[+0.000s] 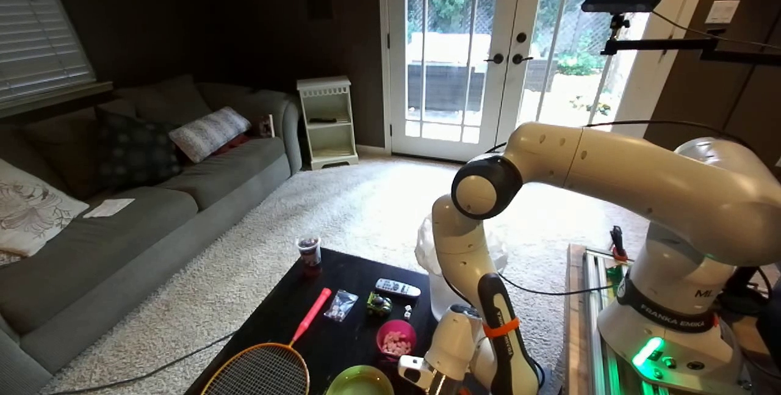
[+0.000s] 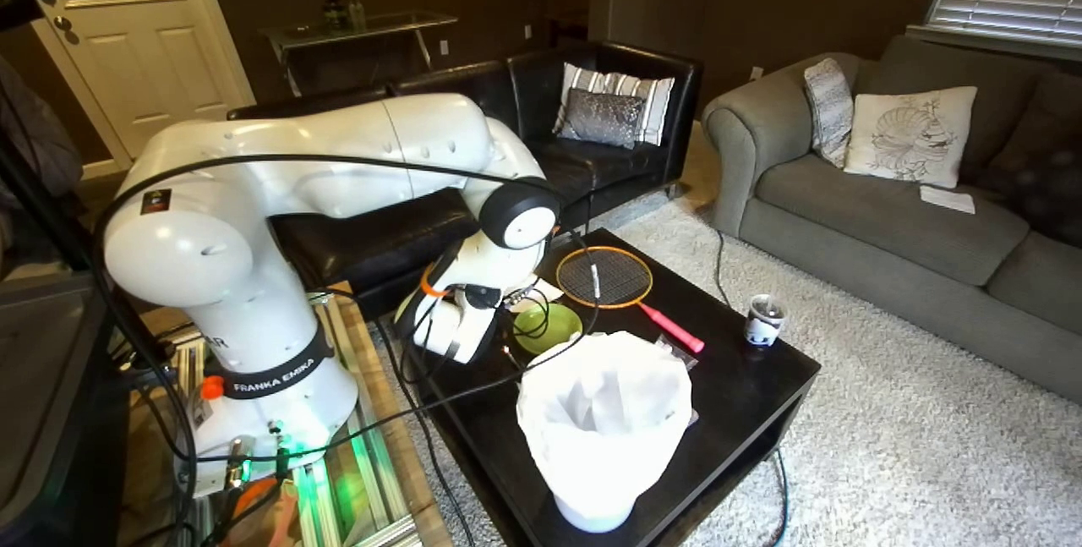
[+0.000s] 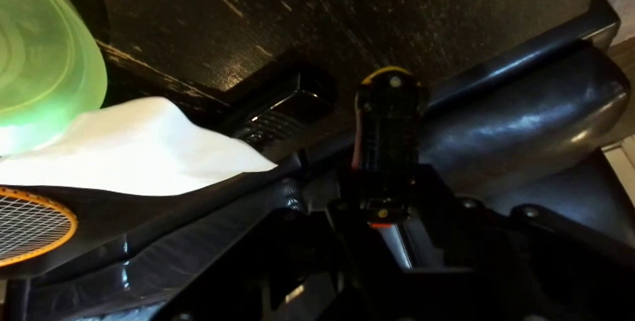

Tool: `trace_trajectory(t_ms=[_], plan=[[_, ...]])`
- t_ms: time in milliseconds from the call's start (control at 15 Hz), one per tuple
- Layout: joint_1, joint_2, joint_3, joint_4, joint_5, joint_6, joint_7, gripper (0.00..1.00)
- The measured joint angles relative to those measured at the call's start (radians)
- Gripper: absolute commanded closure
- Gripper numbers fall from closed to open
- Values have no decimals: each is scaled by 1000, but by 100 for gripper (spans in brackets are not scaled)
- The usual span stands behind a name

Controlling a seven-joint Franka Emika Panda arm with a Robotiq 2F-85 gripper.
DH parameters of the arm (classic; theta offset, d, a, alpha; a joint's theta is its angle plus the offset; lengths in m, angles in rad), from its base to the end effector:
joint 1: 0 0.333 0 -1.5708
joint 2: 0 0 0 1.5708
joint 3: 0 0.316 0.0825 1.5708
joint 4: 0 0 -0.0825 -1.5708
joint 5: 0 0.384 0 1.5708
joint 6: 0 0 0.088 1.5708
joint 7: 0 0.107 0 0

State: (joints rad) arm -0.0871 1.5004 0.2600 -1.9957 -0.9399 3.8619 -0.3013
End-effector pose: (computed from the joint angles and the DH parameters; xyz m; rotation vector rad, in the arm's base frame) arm 0.3494 0.2108 -0.1191 -2.1023 -1.2222 -0.7217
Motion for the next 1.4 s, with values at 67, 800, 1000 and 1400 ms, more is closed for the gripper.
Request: trace_trajectory(t_ms=[67,800,1000,1400], plan=[[4,0,-17,0,-28,21,22,66],[18,-2,-54,0,-242,293,265,91],[0,-3,-56,1,-303,367,334,91],[-181,-5,56,-2,-355,356,355,91]])
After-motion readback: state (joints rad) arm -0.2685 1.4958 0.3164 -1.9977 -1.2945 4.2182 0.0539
